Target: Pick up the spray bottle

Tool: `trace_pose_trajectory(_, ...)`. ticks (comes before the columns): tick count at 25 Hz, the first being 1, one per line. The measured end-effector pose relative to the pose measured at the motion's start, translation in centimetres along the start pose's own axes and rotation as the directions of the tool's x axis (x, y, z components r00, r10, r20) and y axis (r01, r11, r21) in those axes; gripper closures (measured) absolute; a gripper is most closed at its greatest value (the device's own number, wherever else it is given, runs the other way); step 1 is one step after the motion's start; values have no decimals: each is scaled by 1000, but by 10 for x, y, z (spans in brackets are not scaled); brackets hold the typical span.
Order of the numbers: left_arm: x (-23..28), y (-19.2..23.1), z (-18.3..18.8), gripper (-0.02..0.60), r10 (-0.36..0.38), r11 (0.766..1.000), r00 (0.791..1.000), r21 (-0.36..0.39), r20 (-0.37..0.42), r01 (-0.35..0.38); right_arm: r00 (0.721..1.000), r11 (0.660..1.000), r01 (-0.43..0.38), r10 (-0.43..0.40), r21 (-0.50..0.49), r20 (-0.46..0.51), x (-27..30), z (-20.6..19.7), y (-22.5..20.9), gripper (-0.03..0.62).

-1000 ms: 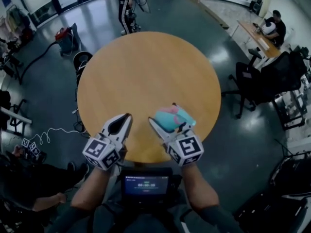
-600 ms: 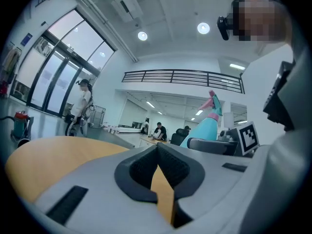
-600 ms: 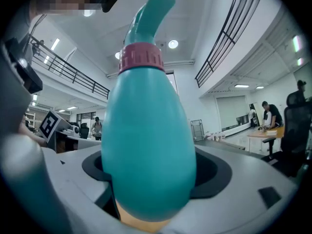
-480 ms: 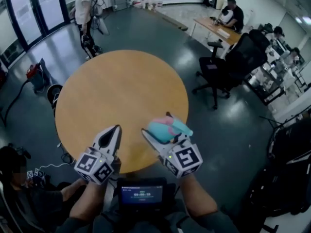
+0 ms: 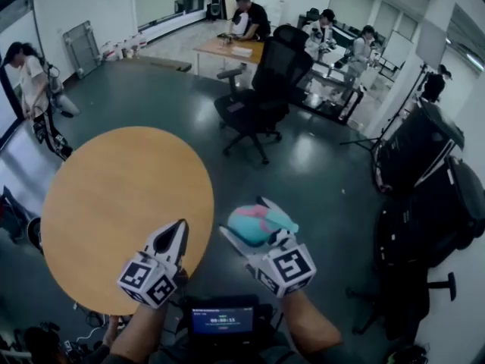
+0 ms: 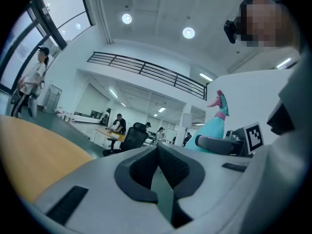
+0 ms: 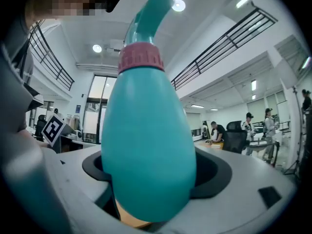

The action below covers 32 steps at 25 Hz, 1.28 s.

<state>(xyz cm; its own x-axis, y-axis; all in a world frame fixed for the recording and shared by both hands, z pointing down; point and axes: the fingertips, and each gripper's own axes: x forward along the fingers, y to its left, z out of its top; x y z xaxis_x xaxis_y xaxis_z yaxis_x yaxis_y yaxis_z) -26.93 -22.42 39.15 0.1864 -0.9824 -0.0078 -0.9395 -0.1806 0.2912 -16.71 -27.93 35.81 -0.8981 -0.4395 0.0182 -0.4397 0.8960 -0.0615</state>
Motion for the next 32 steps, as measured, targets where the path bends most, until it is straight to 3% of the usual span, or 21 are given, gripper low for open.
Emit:
trace_pose_trajectory(6,61,-73,-12,584,-184,983,982,11,-33,185,987,986,160,-159,-40,32,-73,10,-65,149)
trace_pose_trajectory(15,125,-162,-31,584,-345,937,937,35,-58,347,936,938,343,-338,-40,101,-173,23,-140,149)
trace_pose_trajectory(22,146,-202,-43,584,-424,899,898,60,-119,433,901,905,425,-420,-23,112,-206,22,-165,149)
trace_pose_trajectory(32,166,-214,-42,584,-482,863,862,88,-153,498,842,847,532,-529,-3,105,-223,19,-184,152)
